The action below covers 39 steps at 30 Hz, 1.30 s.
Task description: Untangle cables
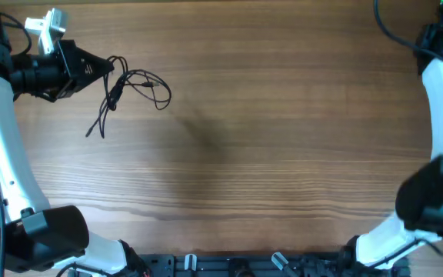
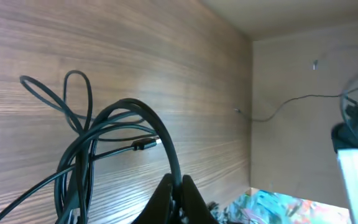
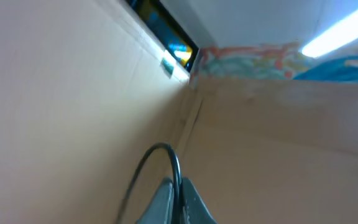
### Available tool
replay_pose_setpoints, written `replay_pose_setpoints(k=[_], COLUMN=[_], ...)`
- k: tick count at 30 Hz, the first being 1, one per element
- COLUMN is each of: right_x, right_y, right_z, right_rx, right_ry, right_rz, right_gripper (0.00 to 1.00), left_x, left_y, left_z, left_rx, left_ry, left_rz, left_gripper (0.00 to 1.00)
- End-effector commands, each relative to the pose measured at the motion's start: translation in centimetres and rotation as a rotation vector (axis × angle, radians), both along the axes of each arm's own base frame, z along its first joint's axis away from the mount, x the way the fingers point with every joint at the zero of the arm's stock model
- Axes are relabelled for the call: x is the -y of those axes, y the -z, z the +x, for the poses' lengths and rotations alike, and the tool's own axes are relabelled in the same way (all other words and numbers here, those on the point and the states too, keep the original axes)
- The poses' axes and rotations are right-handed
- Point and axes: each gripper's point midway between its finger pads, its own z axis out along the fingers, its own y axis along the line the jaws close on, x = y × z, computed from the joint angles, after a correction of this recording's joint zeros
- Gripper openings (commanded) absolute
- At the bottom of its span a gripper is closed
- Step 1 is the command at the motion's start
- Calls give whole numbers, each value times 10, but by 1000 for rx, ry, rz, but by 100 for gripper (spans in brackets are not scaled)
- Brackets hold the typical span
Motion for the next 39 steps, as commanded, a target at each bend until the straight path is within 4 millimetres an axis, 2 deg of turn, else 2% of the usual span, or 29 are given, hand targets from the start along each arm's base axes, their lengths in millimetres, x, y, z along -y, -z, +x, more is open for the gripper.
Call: replay_pose_setpoints(k=[1,2,3,4,6,7,8,9,10,11,12,13,14,15,16,17,18,22,26,28,30,34,36,39], right_x=[49,64,88,130,172,189,198,198,191,182,171,159,147,137,129,128,132,140,133,129,133,127,120,131], right_y=[41,49,61,89,139,175,211,243,267,285,293,291,280,258,225,180,158,110,86,102,135,208,236,248], right_z=[16,15,11,6,3,1,-3,-7,-10,-15,-19,-21,-22,-22,-23,-26,-27,-20,-7,-2,-8,-43,-60,-78], right_rx=[-69,-52,-13,1,-21,-65,-113,-175,-240,-305,-370,-406,-424,-422,-400,-356,-324,-262,-212,-234,-306,-490,-571,-587], right_ry=[92,97,76,48,11,7,10,9,8,11,-2,-28,-78,-139,-200,-239,-242,-252,-357,-386,-337,-204,-146,-10], right_rz=[-94,-72,3,187,462,616,770,903,998,1070,1113,1137,1146,1123,1064,961,929,855,880,959,1053,1312,1402,1406], right_gripper=[4,4,4,4,4,4,4,4,4,4,4,4,4,4,4,4,4,4,4,4,4,4,4,4], left_x=[-2,-4,-5,-5,-5,-5,-5,-4,-4,-4,-3,-3,-3,-2,-2,-2,-2,-3,-4,-4,-4,-4,-4,-5], left_y=[0,2,4,4,3,3,4,4,4,5,5,5,5,6,6,6,6,6,6,6,6,6,6,7], left_z=[-1,-1,-1,-1,0,0,0,-2,-3,-4,-5,-6,-7,-7,-8,-9,-9,-8,-5,-5,-6,-6,-6,-6], left_rx=[25,20,15,15,21,20,15,7,2,-3,-8,-14,-18,-23,-26,-31,-32,-28,-13,-13,-17,-15,-15,-17], left_ry=[11,6,2,2,3,3,2,2,3,3,3,3,4,4,4,4,4,3,1,1,1,1,1,1], left_rz=[56,73,85,85,87,86,84,82,80,78,76,74,73,71,70,69,69,73,83,83,82,82,82,86], left_gripper=[4,4,4,4,4,4,4,4,4,4,4,4,4,4,4,4,4,4,4,4,4,4,4,4])
